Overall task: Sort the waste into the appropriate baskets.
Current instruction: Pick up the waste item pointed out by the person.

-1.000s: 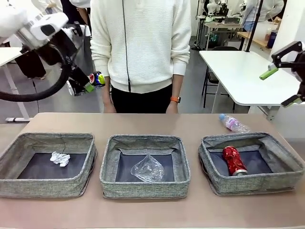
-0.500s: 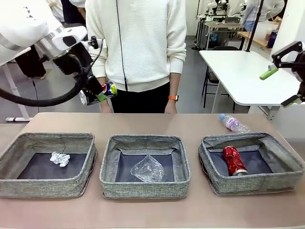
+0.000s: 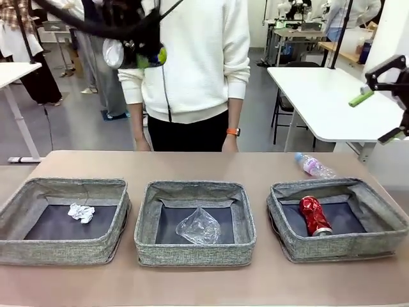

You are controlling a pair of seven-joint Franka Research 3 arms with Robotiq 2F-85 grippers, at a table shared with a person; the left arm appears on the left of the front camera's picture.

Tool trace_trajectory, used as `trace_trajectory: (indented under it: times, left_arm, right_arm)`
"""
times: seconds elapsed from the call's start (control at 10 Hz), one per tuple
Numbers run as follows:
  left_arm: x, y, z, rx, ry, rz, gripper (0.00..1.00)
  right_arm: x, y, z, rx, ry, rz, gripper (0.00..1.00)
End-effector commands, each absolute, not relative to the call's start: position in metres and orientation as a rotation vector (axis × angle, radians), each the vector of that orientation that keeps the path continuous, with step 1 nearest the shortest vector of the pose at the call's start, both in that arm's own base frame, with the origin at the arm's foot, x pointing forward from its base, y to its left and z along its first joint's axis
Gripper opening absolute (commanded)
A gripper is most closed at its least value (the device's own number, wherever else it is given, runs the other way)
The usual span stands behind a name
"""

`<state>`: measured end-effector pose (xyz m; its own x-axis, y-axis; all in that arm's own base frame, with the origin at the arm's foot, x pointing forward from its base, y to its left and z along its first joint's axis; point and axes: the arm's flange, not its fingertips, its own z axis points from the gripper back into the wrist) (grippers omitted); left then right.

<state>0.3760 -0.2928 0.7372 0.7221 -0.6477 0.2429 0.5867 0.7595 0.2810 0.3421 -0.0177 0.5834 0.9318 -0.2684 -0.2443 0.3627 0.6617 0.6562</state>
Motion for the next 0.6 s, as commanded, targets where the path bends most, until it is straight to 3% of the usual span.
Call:
trace_trajectory:
  times: [0.0,0.3,0.5]
  left_arm:
    - [0.382,-0.314,0.769,0.295,-0.396,-0.560,0.35]
    - [0.340,-0.345,0.792,0.261,-0.523,-0.367,0.35]
    - [0.303,-0.368,0.779,0.143,-0.486,-0.430,0.35]
  right_arm:
    - [0.341,-0.017,0.584,0.785,0.134,-0.362,1.00]
    - [0.341,-0.017,0.584,0.785,0.134,-0.362,1.00]
    - [0.341,-0.017,0.584,0.785,0.134,-0.362,1.00]
